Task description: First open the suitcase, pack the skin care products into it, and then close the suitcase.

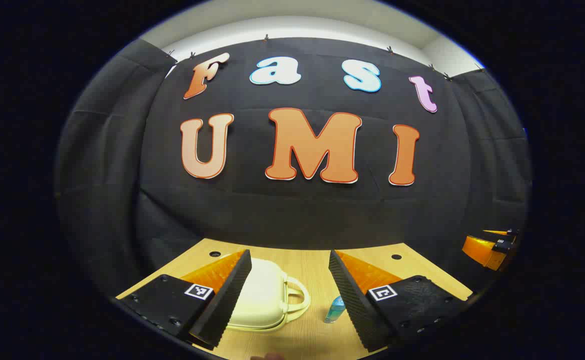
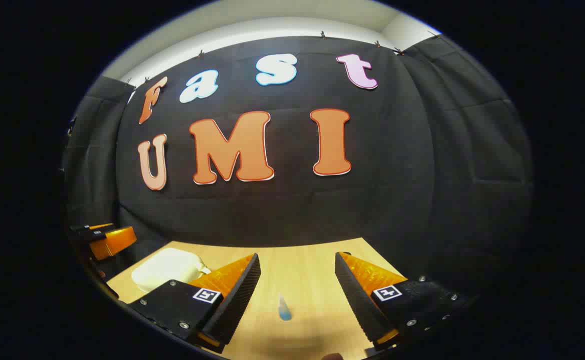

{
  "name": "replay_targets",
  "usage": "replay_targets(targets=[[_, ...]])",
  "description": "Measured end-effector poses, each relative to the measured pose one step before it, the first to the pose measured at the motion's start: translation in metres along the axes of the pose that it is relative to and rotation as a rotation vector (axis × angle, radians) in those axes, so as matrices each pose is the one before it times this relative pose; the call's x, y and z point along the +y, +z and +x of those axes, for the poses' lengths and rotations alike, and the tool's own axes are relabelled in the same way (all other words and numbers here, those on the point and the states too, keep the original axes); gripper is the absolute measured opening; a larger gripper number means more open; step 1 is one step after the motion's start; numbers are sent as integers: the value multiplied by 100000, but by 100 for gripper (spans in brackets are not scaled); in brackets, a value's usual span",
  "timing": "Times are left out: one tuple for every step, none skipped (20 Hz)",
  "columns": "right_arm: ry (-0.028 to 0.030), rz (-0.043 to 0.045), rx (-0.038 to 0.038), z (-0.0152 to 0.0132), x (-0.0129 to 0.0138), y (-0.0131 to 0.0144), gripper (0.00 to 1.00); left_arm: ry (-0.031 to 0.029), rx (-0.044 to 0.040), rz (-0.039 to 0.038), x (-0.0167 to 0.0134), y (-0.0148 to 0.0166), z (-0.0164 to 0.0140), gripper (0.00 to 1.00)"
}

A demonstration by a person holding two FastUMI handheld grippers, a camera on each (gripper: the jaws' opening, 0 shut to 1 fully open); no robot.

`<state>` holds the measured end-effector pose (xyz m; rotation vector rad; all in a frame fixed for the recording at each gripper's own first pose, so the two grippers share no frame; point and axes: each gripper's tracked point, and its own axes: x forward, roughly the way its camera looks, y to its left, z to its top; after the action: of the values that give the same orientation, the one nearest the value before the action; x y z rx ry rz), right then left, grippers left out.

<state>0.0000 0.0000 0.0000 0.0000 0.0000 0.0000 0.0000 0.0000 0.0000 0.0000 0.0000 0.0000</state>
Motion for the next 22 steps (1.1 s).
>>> replay_targets(targets=[[11,-254,227,303,-360,83,95,247,144,-344,-186,-25,293,97],[365,153,-362,418,-254,201,95,1043,107,-401,-210,203,507,97],[542,-2,-735,425,-113,184,95,753,-90,-472,-33,-40,690,97],[508,-772,-320,547,-13,-88,95,1442,-508,-224,52,201,352,97],[-117,-1126,803,607,5,-205,95,1125,-281,-113,232,-70,376,97],[-663,-813,1620,568,51,-375,95,400,428,125,34,-172,406,97],[-641,426,2114,365,281,-184,95,-25,1642,781,71,-47,472,96],[725,1506,865,356,667,162,95,-430,845,1895,138,329,432,97],[1871,822,-1477,306,882,523,95,-1173,-2268,2172,90,878,267,97],[532,-391,-1664,368,548,398,95,-202,-3245,1786,318,781,269,97],[-114,-1039,7,297,222,-52,95,-385,-1224,1148,185,526,299,94],[-345,-625,-416,47,-16,-202,95,-1678,51,422,-226,-281,370,96],[-179,-222,-980,-110,124,211,95,-1253,1130,-509,-216,-317,365,97],[-54,-256,-911,-35,92,26,95,-868,980,-1244,-58,-543,291,96],[-406,-889,679,-52,-79,-178,95,161,421,-1600,109,-178,74,97],[-182,-1091,1631,61,-116,-494,95,714,72,-1737,354,-171,-18,97],[-346,-782,473,-33,-160,14,95,722,-638,-1481,321,165,3,97],[-634,-524,-561,-108,-251,297,95,399,-359,-1110,268,-49,38,96],[-299,-320,-553,-22,-168,337,95,1025,236,-812,366,-69,6,97],[649,-331,-97,-32,32,130,95,1564,6,-64,530,-137,-71,97],[209,-574,-639,114,-53,250,95,-13,-204,916,244,16,-11,97],[-694,-603,-887,92,-248,222,95,229,-45,2401,-23,-182,67,97]])
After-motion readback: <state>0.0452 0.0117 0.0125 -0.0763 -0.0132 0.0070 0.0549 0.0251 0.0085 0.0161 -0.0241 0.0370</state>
